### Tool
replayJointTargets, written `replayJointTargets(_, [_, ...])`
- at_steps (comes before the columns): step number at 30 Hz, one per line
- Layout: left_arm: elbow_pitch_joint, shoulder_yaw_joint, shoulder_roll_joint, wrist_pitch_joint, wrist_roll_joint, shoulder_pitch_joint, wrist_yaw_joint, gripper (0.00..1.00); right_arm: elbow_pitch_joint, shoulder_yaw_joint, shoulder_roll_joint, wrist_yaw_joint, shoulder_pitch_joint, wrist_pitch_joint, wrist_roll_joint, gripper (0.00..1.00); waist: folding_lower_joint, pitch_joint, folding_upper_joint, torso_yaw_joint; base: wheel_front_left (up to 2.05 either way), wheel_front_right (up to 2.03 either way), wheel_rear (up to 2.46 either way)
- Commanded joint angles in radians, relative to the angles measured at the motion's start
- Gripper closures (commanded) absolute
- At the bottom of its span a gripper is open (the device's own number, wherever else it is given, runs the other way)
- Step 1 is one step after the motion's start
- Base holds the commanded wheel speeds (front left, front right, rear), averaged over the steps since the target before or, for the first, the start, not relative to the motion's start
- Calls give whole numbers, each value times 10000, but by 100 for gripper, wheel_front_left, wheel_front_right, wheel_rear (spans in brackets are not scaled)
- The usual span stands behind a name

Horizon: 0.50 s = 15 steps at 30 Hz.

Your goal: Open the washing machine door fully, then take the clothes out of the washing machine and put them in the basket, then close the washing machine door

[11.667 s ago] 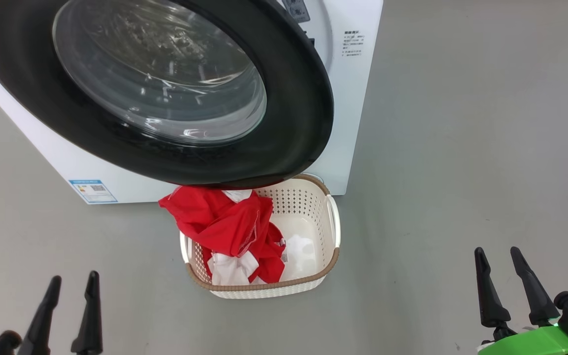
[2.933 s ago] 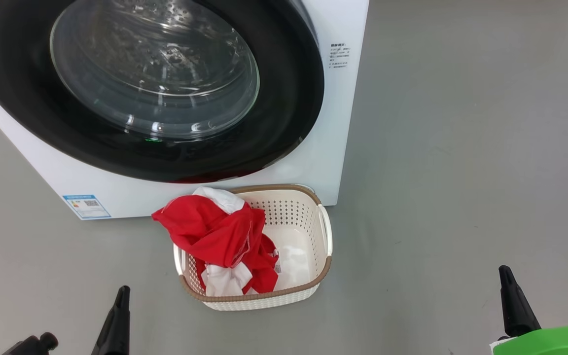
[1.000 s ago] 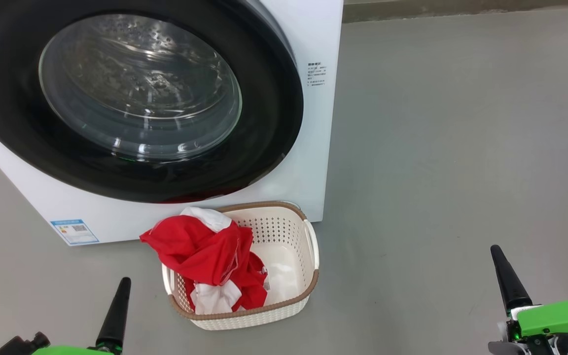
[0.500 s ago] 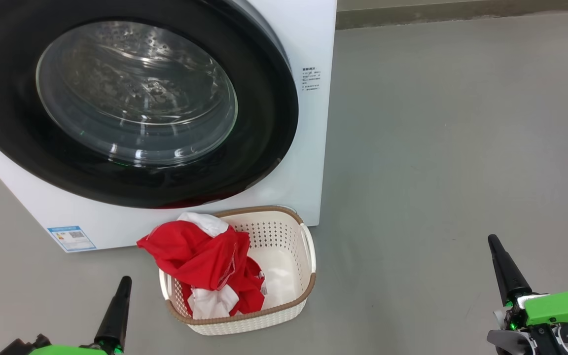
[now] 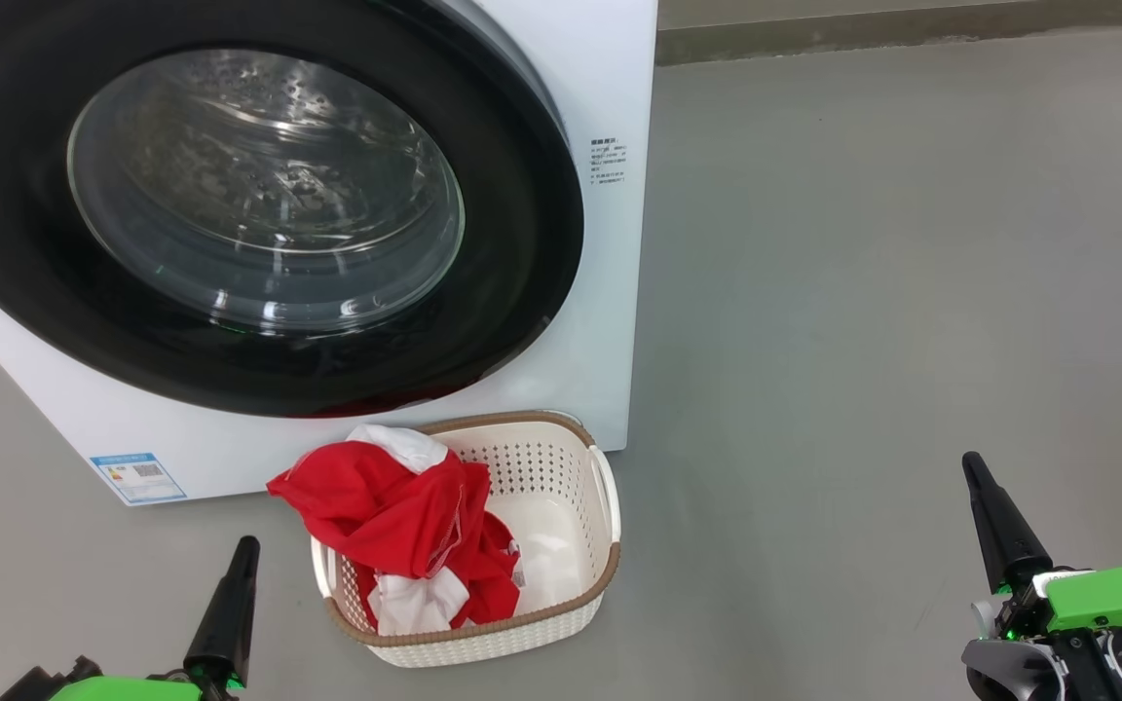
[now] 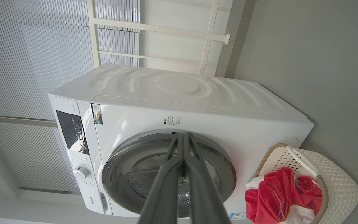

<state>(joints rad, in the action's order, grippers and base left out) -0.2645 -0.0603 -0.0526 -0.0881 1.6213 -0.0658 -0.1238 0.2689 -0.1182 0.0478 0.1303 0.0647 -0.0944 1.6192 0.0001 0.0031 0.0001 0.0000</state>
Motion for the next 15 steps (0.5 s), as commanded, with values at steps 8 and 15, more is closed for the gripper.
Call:
replayJointTargets(8, [199, -367, -100, -117, 12, -407, -69, 100, -250, 188, 131, 4, 419, -72, 13, 100, -1, 0, -1, 0, 0, 0, 0])
replayJointTargets(15, [199, -383, -89, -129, -2, -409, -69, 100, -249, 174, 121, 4, 420, -84, 1, 100, -1, 0, -1, 0, 0, 0, 0])
